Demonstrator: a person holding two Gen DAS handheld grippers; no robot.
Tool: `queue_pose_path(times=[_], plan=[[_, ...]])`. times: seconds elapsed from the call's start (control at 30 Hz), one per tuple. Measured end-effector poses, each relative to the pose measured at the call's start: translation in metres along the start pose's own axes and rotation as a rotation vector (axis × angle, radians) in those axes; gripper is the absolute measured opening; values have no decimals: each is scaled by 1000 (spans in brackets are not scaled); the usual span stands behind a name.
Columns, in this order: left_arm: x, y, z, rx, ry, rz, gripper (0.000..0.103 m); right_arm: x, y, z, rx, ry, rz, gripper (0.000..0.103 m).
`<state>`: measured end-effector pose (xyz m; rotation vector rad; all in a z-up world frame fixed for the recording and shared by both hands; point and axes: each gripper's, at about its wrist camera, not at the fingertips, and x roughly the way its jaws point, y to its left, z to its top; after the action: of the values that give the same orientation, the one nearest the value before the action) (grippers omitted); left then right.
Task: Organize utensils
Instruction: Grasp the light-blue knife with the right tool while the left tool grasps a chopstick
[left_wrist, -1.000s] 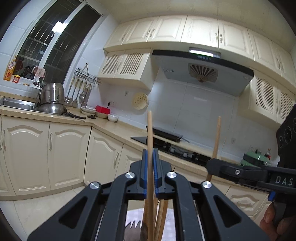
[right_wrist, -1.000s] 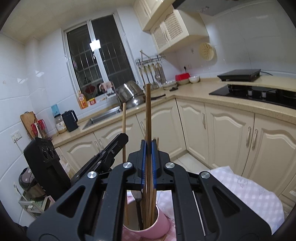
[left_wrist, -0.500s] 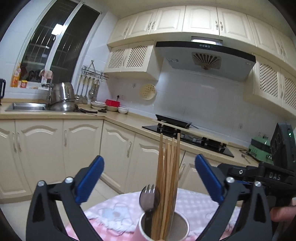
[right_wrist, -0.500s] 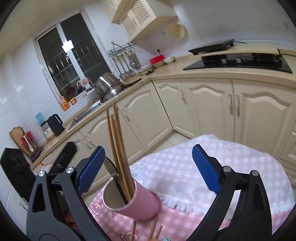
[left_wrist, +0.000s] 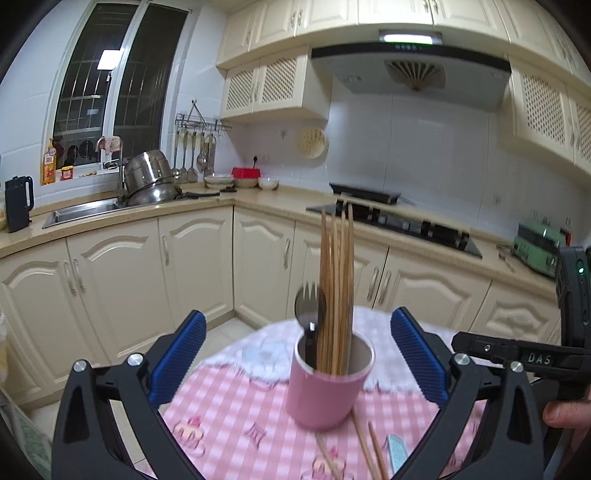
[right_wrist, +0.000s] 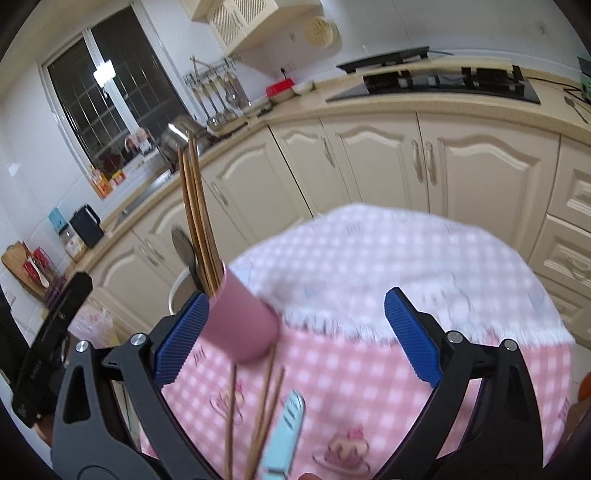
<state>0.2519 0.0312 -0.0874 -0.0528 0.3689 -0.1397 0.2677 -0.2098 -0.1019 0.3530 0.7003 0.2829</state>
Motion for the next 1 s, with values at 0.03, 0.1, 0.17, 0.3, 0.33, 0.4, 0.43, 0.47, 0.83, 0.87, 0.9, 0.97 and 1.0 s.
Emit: queue_pose_path(times=[0.03,0.1,0.17,0.3,0.33,0.4,0.43,0.47,0.83,0.87,0.9,0.97,1.0], plan=[[-2,-2,-2,6,12,7,98,-1,0,-6,-3,10,1,94],[-6,-3,-11,15,42,17,98,-3,-1,-16,-6,26,-6,94],[-8,-4,-18,18,68,19,98,-5,-1,-26,-3,46,-9,94],[-11,-4,-35,21,118,34,98,-7,-3,-43,-9,81,-25,94],[-11,-4,-39,20,129,37,98,-7,-3,-48,-11,91,-32,94],[-11,-4,-47,16,154,43,98,-7,-3,-55,-11,103,-34,94],[-10,-5,-50,16,164,45,98,-7,-3,-59,-13,108,-34,94],[-10,-6,-54,19,177,51,98,-6,-4,-63,-18,114,-37,94],[8,-8,-93,8,329,98,98,28,6,-97,-81,255,-127,88],[10,-8,-96,10,342,104,98,30,6,-99,-87,264,-133,86],[12,-9,-98,13,351,109,98,33,8,-103,-105,272,-141,85],[16,-9,-105,23,371,121,98,37,13,-110,-143,277,-170,83],[17,-9,-106,24,374,124,98,37,14,-111,-157,272,-181,83]])
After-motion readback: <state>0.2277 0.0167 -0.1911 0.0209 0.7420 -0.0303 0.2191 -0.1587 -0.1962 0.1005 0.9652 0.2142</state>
